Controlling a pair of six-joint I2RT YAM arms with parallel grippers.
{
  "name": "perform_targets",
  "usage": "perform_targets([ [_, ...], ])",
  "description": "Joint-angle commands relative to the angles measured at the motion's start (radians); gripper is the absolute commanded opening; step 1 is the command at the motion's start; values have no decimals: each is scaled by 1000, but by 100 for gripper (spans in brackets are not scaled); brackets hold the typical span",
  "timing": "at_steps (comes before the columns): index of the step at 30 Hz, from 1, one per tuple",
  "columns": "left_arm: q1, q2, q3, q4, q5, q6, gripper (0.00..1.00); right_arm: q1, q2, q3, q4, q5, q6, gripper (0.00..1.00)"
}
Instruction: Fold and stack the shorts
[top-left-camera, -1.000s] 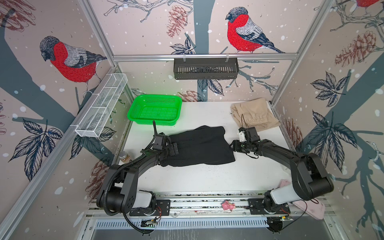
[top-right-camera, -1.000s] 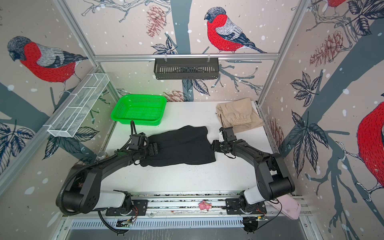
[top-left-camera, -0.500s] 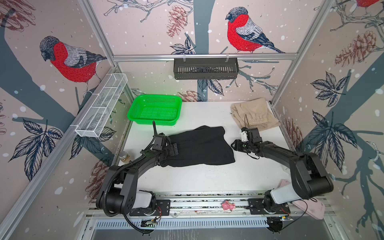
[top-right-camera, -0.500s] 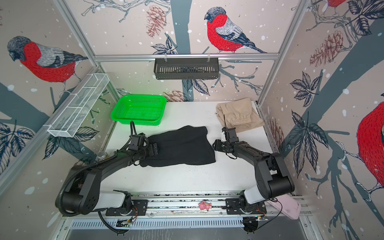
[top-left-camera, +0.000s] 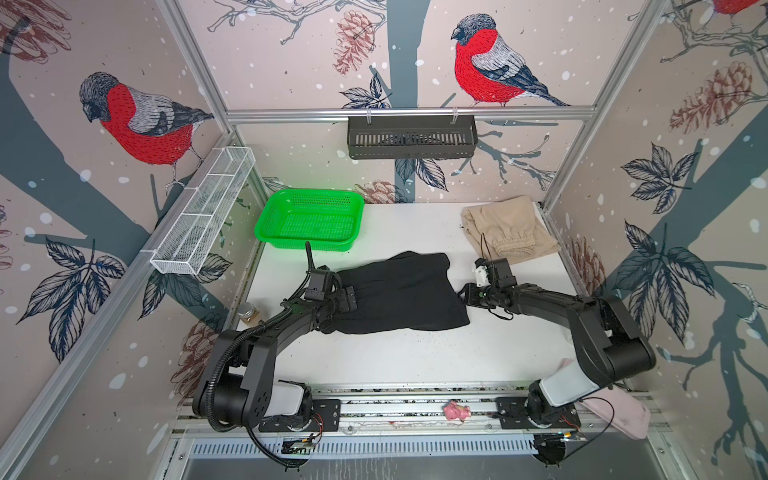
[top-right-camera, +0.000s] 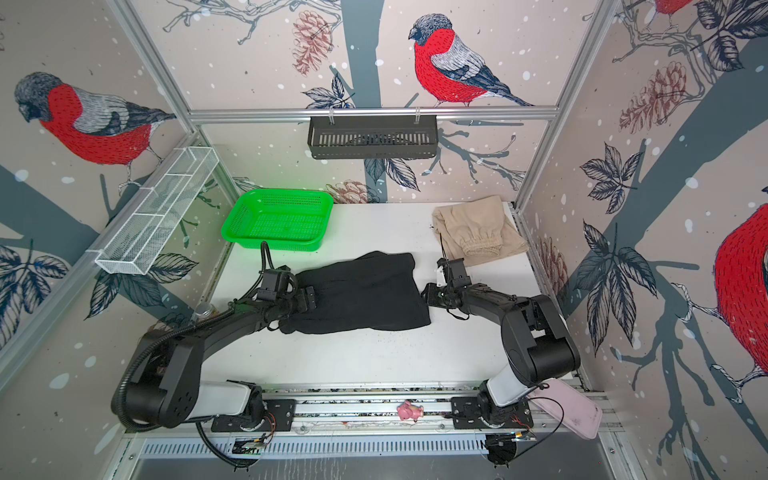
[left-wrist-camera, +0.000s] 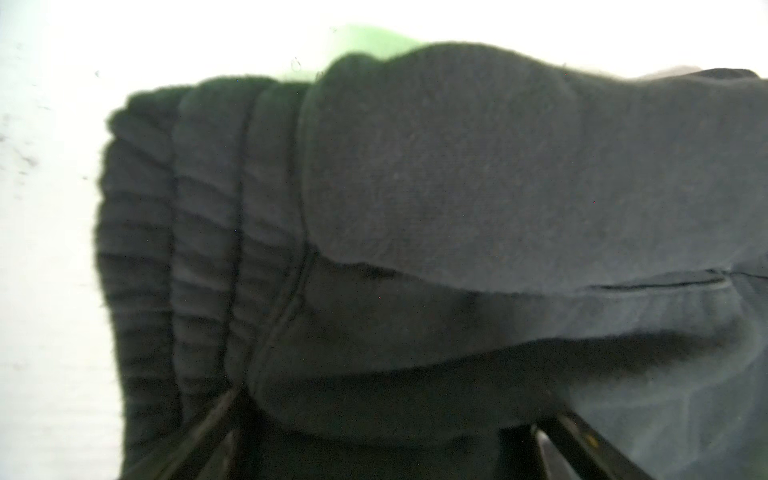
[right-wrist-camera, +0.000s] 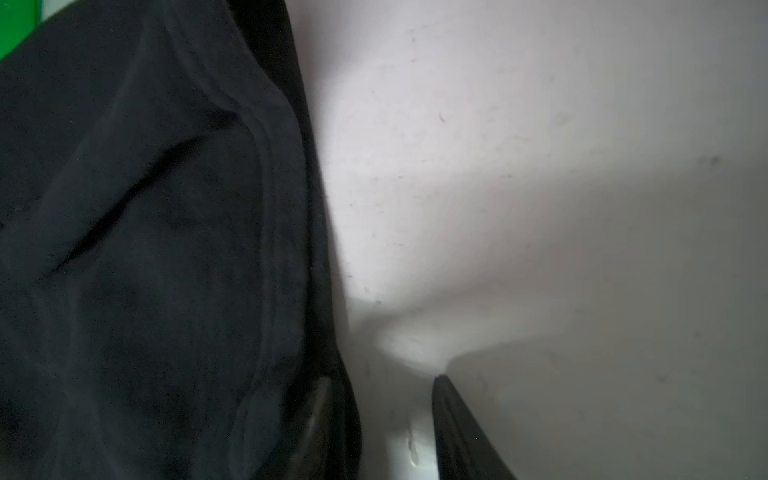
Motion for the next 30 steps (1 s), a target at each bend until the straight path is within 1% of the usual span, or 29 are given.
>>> perform_targets([
  [1,4,5,-2,-95,-26,-5,97,1,32,-14,3,-19,9,39],
  [3,5,6,0,-98,-23,-3,97,-1,38,-26,32,-65,21,37],
  [6,4,0,-1,-102,-22,-5,97,7,25,-38,58,-115,43,28],
  [8,6,-5,-3,-104,-26,-5,97,11,12,-41,52,-124,52,16],
  [10,6,-4,-6,-102,-33,-5,97,9,-5,-35,21,-109,45,5],
  [12,8,5,-6,-101,-35,-4,97,4,-29,-14,-35,-77,28,2],
  [16,27,25,-5,-107,-41,-1,97,-16,-110,64,-192,-11,-14,1],
  [20,50,27,-4,-99,-23,4,97,-36,-169,104,-328,16,-24,1],
  [23,51,29,1,-93,-6,7,97,-56,-167,54,-355,29,-24,1],
  [26,51,34,1,-73,36,15,97,-88,-114,-19,-311,29,-29,1],
  [27,48,34,0,-63,52,19,97,-95,-92,-31,-291,27,-30,4],
  [29,43,23,5,-53,75,22,97,-104,-58,-24,-263,29,-38,23],
  [30,39,13,11,-55,82,25,97,-104,-56,-9,-261,34,-41,29],
])
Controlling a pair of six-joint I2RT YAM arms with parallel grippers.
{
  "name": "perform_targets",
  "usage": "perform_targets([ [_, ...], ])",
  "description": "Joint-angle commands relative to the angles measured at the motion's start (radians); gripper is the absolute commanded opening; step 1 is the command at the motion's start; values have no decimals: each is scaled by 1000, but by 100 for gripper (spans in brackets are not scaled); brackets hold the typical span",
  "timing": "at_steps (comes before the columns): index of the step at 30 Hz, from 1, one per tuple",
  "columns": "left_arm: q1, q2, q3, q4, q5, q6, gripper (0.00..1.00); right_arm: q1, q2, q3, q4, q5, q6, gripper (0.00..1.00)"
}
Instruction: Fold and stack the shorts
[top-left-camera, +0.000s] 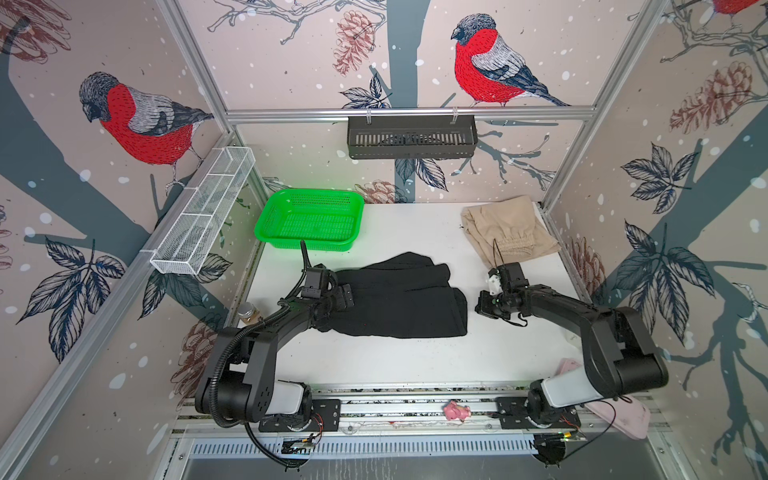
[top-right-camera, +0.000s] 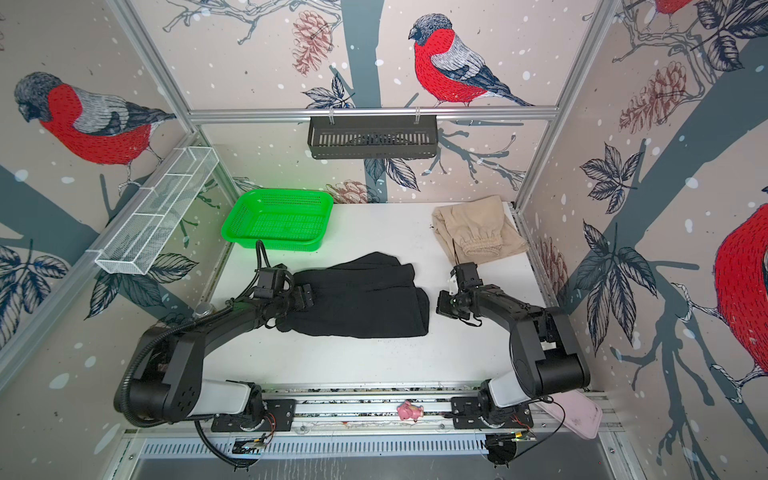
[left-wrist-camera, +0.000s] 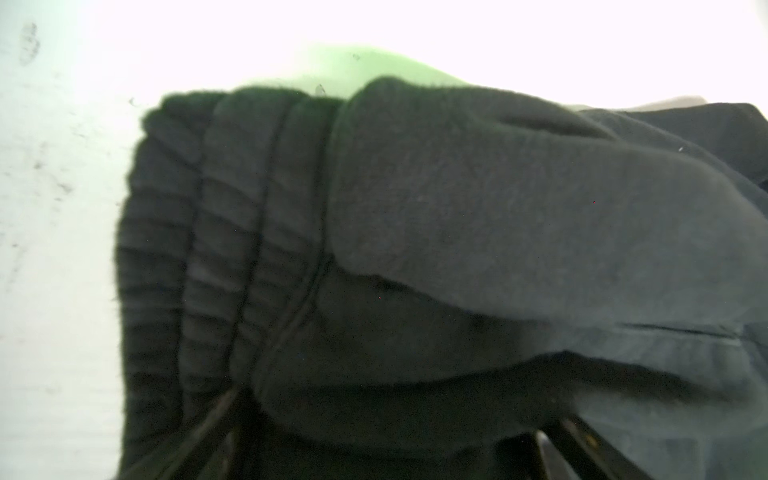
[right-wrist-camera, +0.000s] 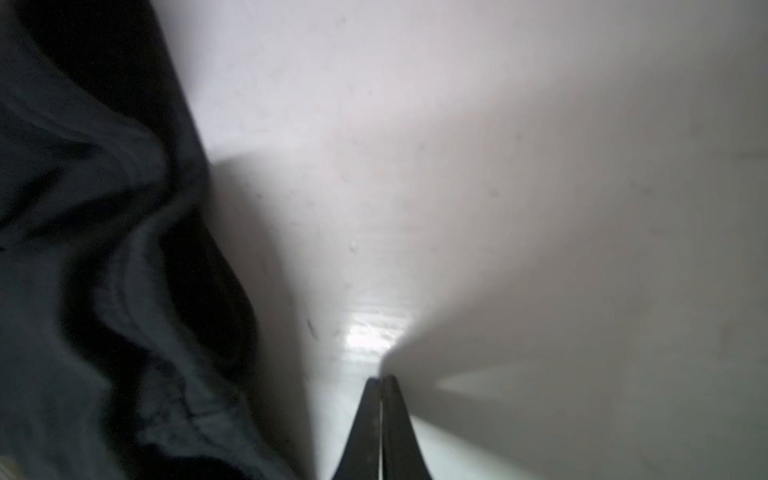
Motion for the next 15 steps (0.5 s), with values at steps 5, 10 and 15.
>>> perform_targets([
  [5,-16,-88,41,-81,125,17,97,33,-89,103,-37,98,-70,53],
  [10,-23,-180,86,-68,216,15,97,191,-167,162,-30,157,-96,70],
  [15,-15,-201,134,-142,59,15,97,187,-16,282,12,152,-139,76],
])
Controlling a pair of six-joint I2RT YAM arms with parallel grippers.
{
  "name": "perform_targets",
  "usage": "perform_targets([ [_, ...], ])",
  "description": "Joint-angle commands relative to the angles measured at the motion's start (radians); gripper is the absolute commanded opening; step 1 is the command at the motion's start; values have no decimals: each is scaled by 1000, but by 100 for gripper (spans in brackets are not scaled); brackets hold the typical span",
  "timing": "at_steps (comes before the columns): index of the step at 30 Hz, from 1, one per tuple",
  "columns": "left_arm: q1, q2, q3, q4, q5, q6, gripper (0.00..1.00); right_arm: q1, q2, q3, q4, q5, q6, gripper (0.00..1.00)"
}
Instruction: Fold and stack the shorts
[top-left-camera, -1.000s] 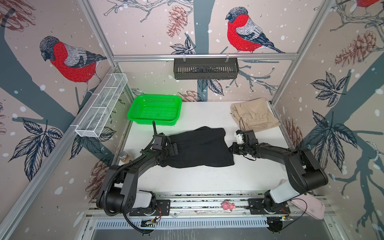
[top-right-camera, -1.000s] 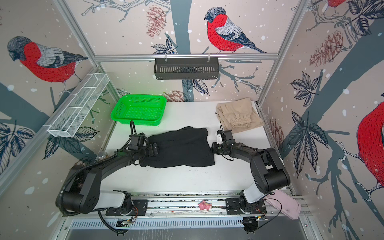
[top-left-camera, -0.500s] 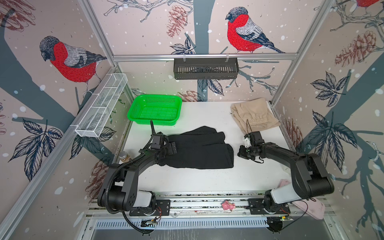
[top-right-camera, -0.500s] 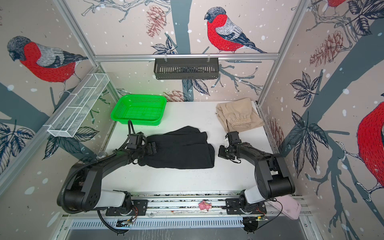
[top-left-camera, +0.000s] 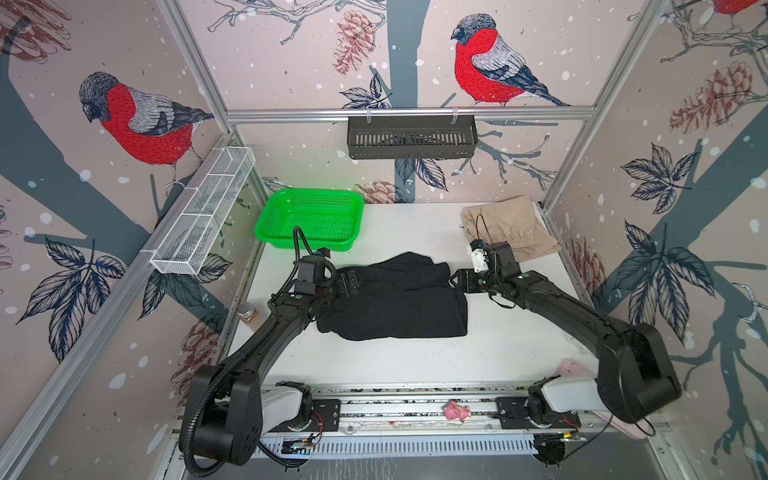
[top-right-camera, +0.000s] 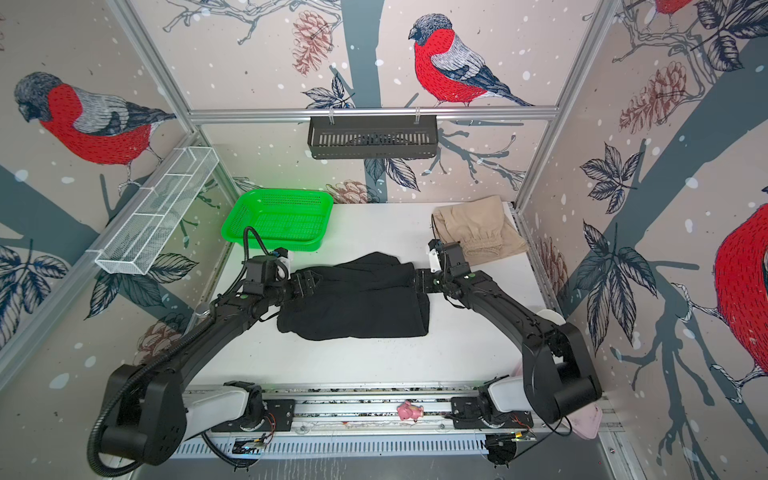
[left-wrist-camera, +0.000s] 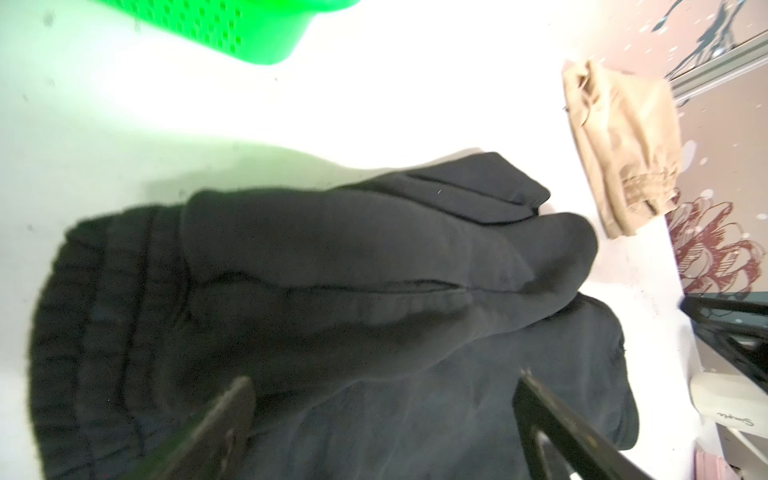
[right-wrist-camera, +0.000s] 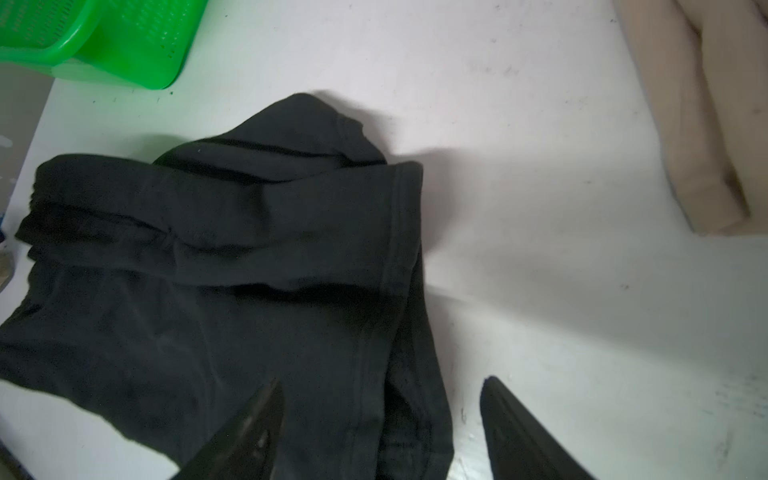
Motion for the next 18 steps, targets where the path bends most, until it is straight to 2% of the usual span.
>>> perform_targets([
  [1,15,0,25,-51,-126,16,97,-8,105,87,28,23,-56,76],
  [4,59,27,57,-48,-202,14,98,-19,237,178,60,0,-88,77],
  [8,102,109,95,-13,-221,29,98,-24,395,288,50,-60,-112,76],
  [11,107,203,128,-10,-227,29,97,-22,482,339,48,-86,-120,69],
  [15,109,317,171,-14,-201,48,97,-22,526,379,56,-137,-104,42],
  [18,109,355,172,11,-182,60,95,-16,527,388,51,-135,-97,8],
])
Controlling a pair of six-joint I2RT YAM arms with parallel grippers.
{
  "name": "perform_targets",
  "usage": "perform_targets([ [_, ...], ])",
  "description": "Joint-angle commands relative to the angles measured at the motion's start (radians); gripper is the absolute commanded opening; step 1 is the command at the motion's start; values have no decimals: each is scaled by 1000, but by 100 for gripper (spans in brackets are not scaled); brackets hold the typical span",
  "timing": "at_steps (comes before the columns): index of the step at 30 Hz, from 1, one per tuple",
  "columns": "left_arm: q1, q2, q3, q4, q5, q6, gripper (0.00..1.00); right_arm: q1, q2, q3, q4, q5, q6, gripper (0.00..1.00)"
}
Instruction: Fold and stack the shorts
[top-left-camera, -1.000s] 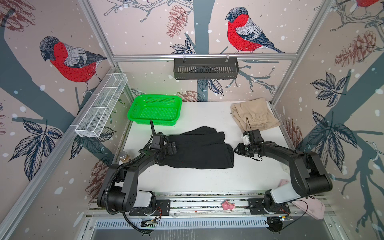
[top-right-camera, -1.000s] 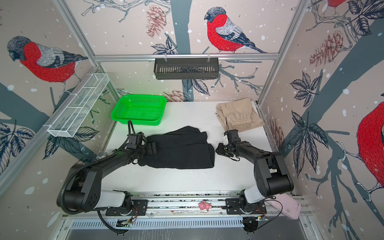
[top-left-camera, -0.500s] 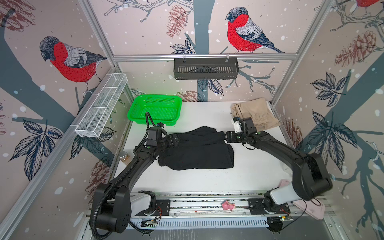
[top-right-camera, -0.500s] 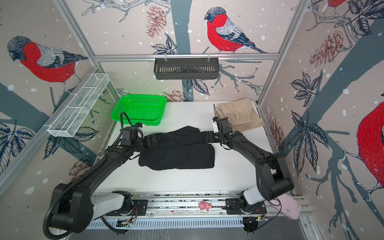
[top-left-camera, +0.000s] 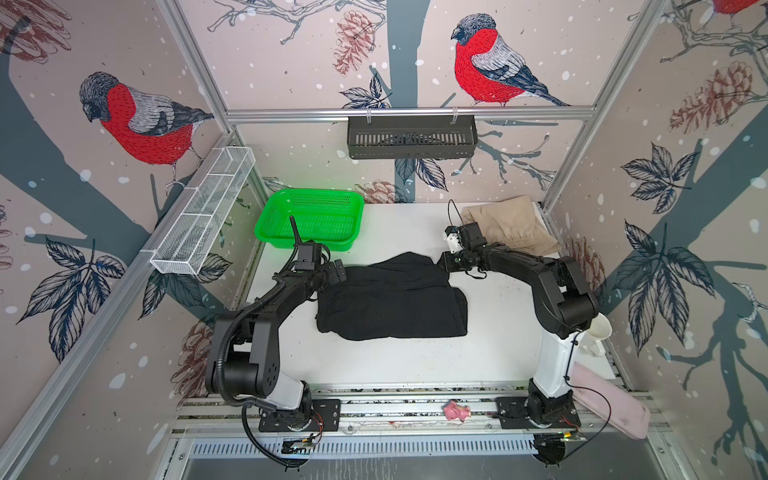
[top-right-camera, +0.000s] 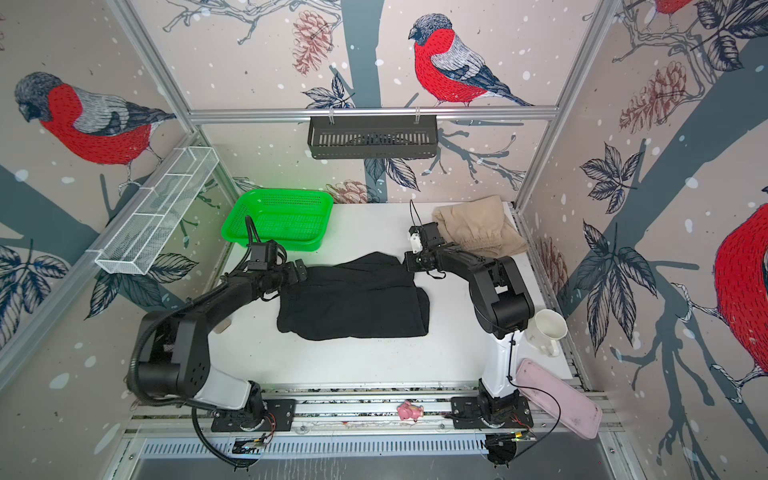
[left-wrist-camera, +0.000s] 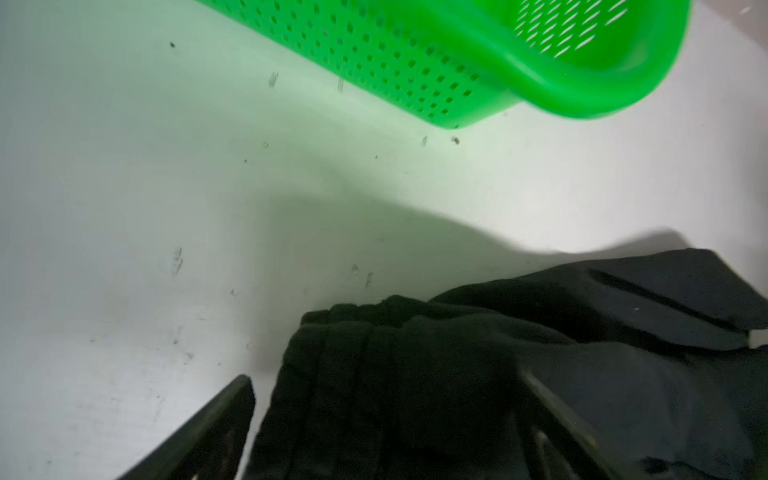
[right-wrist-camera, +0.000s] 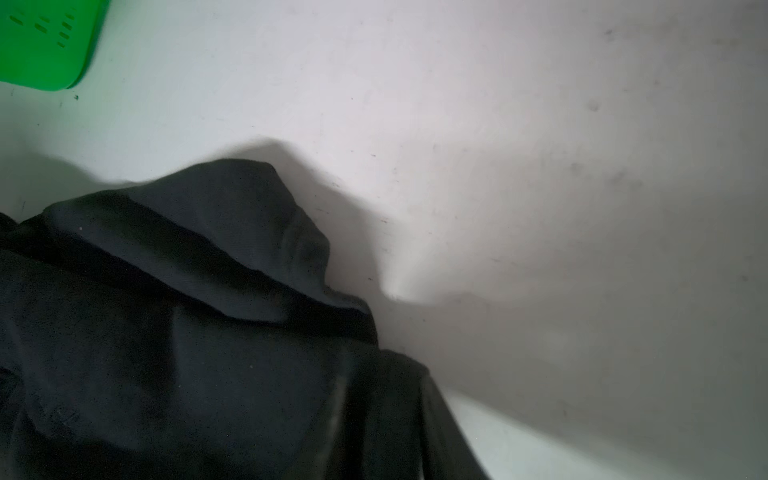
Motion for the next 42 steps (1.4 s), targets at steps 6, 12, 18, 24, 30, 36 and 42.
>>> perform_targets([
  [6,8,16,-6,54,-6,32,24,17,-93,21,-23,32,17,2],
  [12,19,-10,0,22,-78,34,0,27,-188,57,-32,82,24,1],
  [18,21,-37,-1,24,-105,20,5,18,-62,178,-41,82,8,6],
  [24,20,-39,-12,57,-71,11,97,12,140,332,-40,68,1,33],
  [30,21,-111,17,21,-65,14,97,13,166,420,-58,79,-5,77],
  [36,22,-222,75,-88,-111,-12,97,115,-6,288,-57,88,-42,86],
  [42,29,-342,69,-105,-91,-28,97,346,-106,35,5,103,32,86],
])
